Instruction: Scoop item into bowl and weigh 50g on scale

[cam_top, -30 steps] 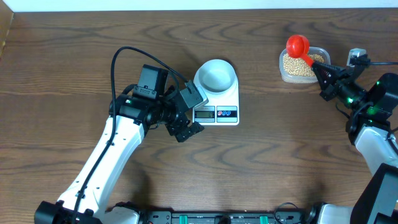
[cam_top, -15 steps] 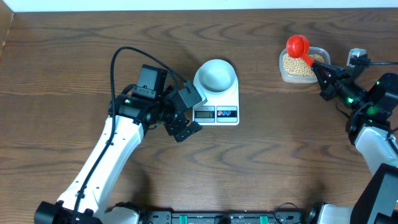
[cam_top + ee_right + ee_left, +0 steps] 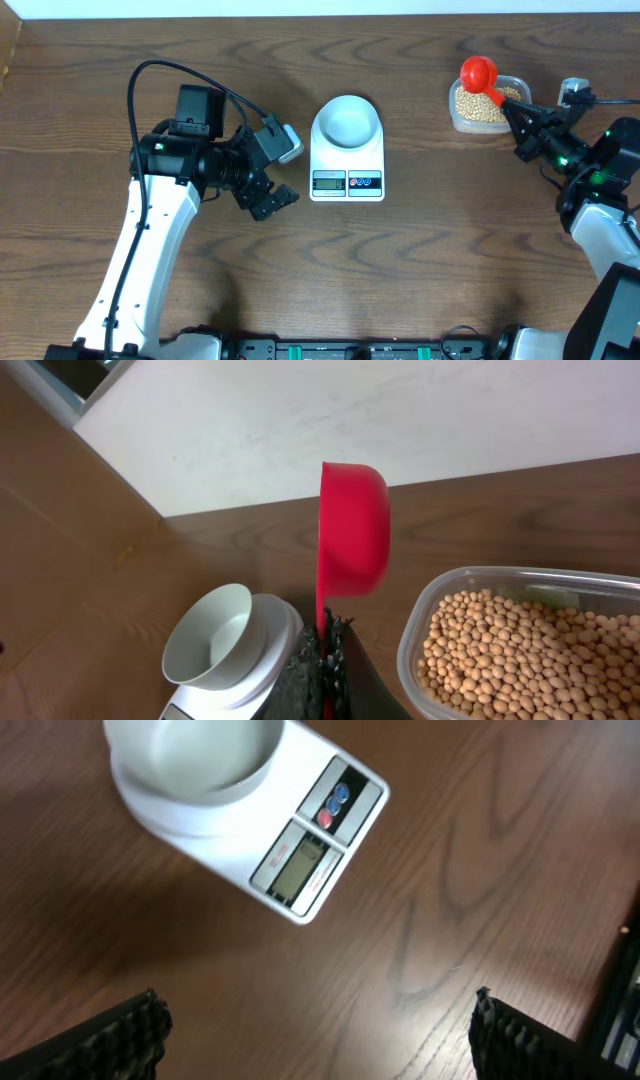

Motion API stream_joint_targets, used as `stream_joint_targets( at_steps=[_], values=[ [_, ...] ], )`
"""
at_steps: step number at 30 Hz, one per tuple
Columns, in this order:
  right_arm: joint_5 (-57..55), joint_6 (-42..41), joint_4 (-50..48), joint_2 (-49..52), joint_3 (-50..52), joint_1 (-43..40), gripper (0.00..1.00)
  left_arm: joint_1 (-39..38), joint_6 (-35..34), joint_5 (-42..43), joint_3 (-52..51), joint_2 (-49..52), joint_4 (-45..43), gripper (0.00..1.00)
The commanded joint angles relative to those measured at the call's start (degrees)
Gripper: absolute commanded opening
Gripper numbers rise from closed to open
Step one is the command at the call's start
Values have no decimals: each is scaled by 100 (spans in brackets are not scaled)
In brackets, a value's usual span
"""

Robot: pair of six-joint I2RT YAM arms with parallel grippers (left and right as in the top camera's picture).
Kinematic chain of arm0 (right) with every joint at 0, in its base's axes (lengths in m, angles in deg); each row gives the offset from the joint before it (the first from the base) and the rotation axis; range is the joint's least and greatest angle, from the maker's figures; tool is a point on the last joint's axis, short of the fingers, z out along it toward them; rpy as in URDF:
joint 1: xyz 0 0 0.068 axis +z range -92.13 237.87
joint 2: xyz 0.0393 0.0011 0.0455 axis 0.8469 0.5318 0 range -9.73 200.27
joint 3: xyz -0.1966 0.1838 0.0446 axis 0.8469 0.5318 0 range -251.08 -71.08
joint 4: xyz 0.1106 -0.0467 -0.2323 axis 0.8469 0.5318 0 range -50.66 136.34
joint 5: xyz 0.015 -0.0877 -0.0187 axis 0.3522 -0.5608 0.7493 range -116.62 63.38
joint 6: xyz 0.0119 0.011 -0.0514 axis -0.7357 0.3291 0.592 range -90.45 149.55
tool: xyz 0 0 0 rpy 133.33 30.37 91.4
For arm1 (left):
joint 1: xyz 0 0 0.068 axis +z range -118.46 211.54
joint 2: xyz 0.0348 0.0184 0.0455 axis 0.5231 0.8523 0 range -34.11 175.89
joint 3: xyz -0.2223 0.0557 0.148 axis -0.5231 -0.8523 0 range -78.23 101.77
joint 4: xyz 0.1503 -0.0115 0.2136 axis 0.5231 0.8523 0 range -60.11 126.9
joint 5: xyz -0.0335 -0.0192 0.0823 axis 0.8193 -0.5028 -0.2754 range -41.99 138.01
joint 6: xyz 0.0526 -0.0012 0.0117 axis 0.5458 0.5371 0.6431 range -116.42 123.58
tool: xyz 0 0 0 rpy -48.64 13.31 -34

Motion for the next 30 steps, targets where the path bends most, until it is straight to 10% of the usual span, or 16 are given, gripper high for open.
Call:
stream_joint_targets(
  at_steps=[1, 30],
  values=[
    [-7, -4, -7, 35, 52, 24, 1, 13, 297, 415, 87, 94, 24, 98],
    [-9, -4, -4, 35, 52, 24, 1, 20, 164, 308, 87, 105, 20, 98]
  ],
)
